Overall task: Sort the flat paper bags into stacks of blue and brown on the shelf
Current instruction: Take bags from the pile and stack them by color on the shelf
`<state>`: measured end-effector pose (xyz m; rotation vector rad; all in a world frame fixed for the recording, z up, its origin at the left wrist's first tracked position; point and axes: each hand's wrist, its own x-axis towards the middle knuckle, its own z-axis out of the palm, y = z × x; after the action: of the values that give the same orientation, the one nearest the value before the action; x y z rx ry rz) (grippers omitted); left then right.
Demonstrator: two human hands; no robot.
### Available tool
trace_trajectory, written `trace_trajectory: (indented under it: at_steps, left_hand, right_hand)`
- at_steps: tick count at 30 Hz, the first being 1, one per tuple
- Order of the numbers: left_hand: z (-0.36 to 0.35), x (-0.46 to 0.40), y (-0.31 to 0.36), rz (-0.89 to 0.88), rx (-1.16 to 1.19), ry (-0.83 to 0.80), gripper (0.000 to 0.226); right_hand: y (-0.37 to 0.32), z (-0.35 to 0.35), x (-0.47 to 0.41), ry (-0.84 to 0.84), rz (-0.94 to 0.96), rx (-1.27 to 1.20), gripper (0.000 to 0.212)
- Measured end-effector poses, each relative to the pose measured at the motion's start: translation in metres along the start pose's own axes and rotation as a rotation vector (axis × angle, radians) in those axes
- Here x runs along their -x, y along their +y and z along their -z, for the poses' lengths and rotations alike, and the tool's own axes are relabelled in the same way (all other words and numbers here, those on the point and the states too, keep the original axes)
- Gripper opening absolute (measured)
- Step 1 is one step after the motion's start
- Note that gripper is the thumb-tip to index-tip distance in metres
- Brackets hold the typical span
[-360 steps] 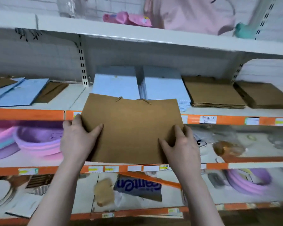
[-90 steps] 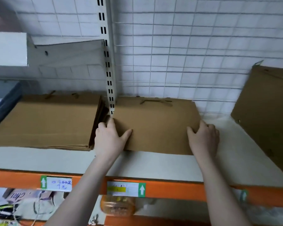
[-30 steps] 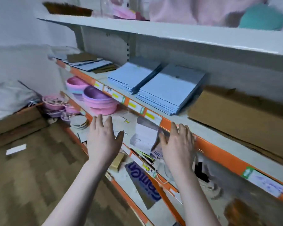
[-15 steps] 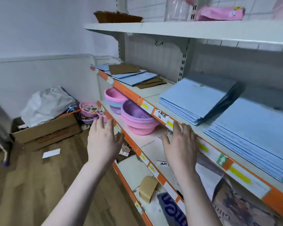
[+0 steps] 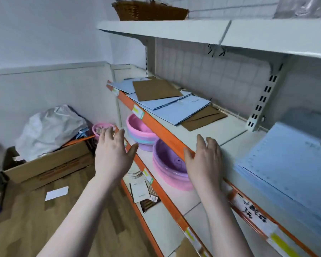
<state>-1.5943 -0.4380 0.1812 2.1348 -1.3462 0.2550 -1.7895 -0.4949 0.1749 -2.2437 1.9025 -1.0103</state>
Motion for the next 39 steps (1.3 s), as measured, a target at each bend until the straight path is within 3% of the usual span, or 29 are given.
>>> trace_trajectory:
  at_steps: [7, 16, 21, 25, 36, 39]
  left_hand:
    - [-0.054, -0.120, -0.065, -0.119, 0.090, -0.069, 0.052]
    - [-0.095, -0.264, -0.119, -0.231, 0.141, -0.157, 0.058]
    - [-0.134, -0.324, -0.121, -0.328, 0.157, -0.215, 0.056]
    - [-0.169, -0.378, -0.110, -0.401, 0.137, -0.254, 0.061]
    - [-0.242, -0.491, -0.078, -0.534, -0.016, -0.473, 0.072]
    - [-0.254, -0.503, -0.076, -0.538, -0.068, -0.572, 0.084]
  right_hand:
    - [-0.058, -0.084, -0.075, 0.076, -0.082, 0.079, 0.049]
    - [-0.135, -0.153, -0.150, -0.025, -0.198, 0.201, 0.055]
    - [-0.147, -0.181, -0.194, -0.070, -0.274, 0.258, 0.058]
    - [-0.148, -0.207, -0.235, -0.009, -0.296, 0.233, 0.057]
    - [-0.148, -0.244, -0.295, -0.271, -0.388, 0.340, 0.066]
    - [-0.143, -0.244, -0.297, -0.299, -0.394, 0.297, 0.067]
